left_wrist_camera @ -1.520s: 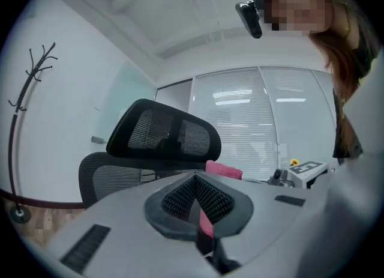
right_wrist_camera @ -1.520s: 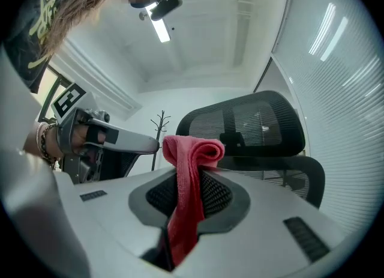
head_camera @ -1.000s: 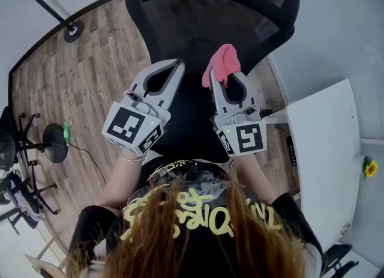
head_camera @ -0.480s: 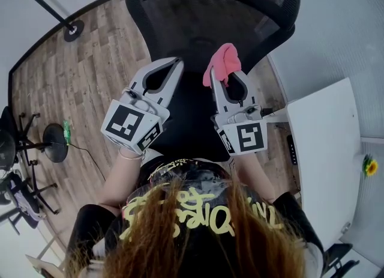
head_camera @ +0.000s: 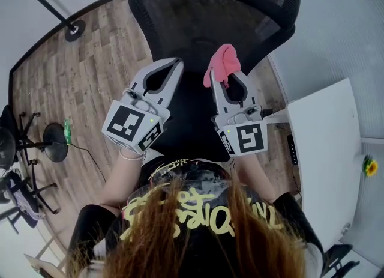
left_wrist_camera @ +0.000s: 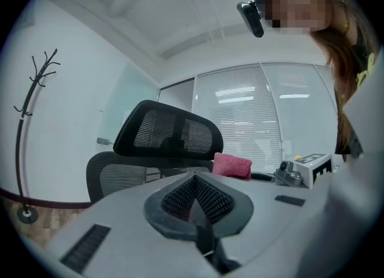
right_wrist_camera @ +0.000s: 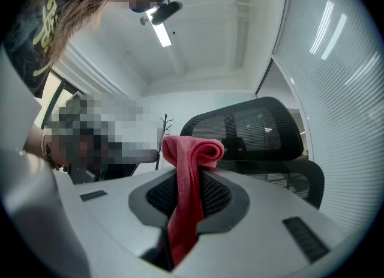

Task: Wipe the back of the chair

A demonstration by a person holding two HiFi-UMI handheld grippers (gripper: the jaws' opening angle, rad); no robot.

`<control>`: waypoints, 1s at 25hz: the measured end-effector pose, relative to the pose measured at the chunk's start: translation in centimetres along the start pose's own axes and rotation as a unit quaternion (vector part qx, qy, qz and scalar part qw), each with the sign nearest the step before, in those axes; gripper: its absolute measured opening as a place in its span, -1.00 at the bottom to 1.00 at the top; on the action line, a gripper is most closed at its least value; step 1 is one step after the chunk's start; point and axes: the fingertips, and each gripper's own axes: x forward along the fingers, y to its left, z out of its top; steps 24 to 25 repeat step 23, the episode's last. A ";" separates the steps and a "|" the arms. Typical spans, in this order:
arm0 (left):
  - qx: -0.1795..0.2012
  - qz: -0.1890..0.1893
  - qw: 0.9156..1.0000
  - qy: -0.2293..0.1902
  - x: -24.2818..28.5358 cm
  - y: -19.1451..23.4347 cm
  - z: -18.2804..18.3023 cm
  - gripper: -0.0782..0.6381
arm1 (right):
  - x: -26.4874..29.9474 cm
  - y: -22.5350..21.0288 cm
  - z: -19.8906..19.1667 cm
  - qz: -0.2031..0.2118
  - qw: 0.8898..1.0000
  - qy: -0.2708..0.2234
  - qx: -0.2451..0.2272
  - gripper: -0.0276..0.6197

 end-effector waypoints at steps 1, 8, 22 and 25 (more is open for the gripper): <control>0.000 0.001 1.000 -0.001 0.0 0.0 0.0 -0.81 | 0.0 0.0 0.0 0.001 1.000 0.000 0.000 -0.71; -0.005 0.007 1.000 -0.003 0.0 0.1 0.1 -0.81 | 0.1 0.1 0.2 0.004 1.000 0.001 0.006 -0.71; -0.011 0.015 1.000 -0.006 -0.7 0.0 0.4 -0.81 | -0.1 0.3 0.6 0.008 1.000 0.001 0.012 -0.71; -0.010 0.016 1.000 -0.006 -0.8 0.0 0.5 -0.81 | -0.1 0.4 0.8 0.008 1.000 0.000 0.012 -0.71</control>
